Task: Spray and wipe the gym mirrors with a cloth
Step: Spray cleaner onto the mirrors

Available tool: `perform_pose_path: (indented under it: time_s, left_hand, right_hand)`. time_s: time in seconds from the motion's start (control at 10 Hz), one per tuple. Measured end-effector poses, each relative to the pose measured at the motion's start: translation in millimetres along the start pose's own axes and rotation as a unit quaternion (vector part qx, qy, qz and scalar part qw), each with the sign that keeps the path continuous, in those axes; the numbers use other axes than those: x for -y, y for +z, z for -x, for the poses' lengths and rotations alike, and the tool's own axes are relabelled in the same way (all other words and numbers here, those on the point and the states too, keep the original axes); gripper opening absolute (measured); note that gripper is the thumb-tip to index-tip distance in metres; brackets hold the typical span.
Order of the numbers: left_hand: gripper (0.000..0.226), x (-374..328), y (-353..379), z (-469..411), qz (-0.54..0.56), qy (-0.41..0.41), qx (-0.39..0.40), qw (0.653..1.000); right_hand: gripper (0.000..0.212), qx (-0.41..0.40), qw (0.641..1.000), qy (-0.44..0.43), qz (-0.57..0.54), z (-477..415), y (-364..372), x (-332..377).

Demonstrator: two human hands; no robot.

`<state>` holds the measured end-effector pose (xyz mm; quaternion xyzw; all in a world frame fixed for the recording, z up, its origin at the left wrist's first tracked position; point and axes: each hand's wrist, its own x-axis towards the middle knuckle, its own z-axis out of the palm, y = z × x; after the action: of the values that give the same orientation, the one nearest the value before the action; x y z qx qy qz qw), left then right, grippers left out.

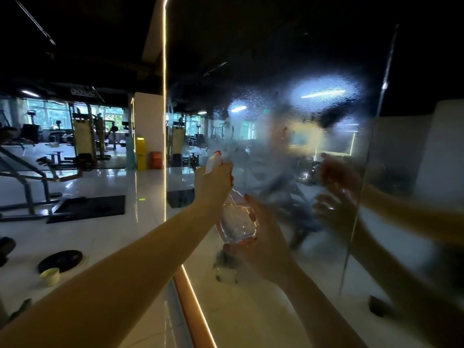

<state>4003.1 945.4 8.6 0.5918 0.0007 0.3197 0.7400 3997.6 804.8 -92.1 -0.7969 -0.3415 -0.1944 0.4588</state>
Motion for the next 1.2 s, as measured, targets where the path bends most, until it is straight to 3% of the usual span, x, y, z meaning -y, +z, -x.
perform_pose_path:
  time_s: [0.2,0.3,0.5,0.9,1.1,1.2]
  left_hand:
    - [0.015,20.8,-23.8,-40.0,0.001,-0.034,-0.024,0.999]
    - [0.008,31.8,-32.7,-64.5,-0.005,-0.051,-0.012,0.999]
    - [0.01,50.1,-46.7,-113.1,-0.027,-0.045,-0.001,0.999]
    - [0.01,110.6,-84.0,-190.9,-0.011,-0.117,0.006,0.993]
    - [0.034,152.7,-106.3,-200.4,-0.034,-0.135,0.04,0.989]
    - [0.033,171.0,-117.1,-197.4,-0.04,-0.161,0.014,0.986]
  right_hand:
    - [0.096,0.01,1.0,0.008,-0.015,-31.4,32.3,-14.1]
    - [0.104,0.01,0.999,0.023,-0.021,-48.5,53.7,-22.8]
    - [0.091,0.007,0.999,0.041,0.004,-88.7,82.4,-40.8]
    - [0.099,0.025,0.996,0.074,0.052,-139.5,143.9,-81.0]
    - [0.099,0.051,0.991,0.076,0.096,-134.4,164.7,-99.4]
    - [0.102,0.092,0.987,0.108,0.075,-130.3,174.9,-102.6]
